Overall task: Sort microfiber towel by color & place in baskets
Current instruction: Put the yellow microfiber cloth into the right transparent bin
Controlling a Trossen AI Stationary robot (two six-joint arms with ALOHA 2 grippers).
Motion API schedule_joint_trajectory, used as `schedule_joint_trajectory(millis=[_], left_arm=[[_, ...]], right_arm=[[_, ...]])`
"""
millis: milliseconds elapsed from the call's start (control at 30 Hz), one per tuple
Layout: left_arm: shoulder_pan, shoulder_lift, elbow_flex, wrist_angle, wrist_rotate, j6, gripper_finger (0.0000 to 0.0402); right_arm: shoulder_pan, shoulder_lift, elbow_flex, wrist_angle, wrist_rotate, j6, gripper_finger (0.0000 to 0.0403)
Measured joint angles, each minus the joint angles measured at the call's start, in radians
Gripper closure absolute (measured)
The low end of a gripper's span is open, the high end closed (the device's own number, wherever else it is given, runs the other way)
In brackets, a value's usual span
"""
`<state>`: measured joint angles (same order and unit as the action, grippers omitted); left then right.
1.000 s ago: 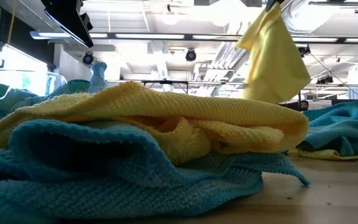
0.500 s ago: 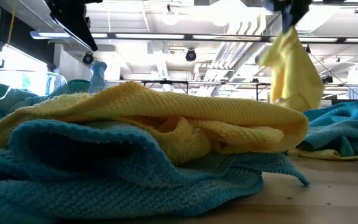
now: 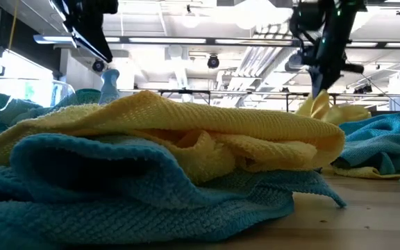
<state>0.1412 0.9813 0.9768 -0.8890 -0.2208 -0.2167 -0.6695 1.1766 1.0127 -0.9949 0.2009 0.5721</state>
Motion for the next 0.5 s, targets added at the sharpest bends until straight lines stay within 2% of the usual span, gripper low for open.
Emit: schedule_joint_trajectory(millis=[167, 300, 500], left_arm=[[0.019, 0.000, 0.000, 0.000, 0.002, -0.016, 0.0324], [0.030, 0.000, 0.000, 0.000, 0.002, -0.023, 0.0324], [0.036, 0.000, 0.000, -0.008, 0.002, -0.044, 0.0324]], right_arm=[[-0.128, 0.006, -0.060, 0.105, -0.125, -0.039, 0.0403], [-0.172, 0.045, -0.081, 0.108, -0.141, -0.058, 0.0403], [-0.175, 0.174, -0.081, 0.139, -0.151, -0.085, 0.0403]])
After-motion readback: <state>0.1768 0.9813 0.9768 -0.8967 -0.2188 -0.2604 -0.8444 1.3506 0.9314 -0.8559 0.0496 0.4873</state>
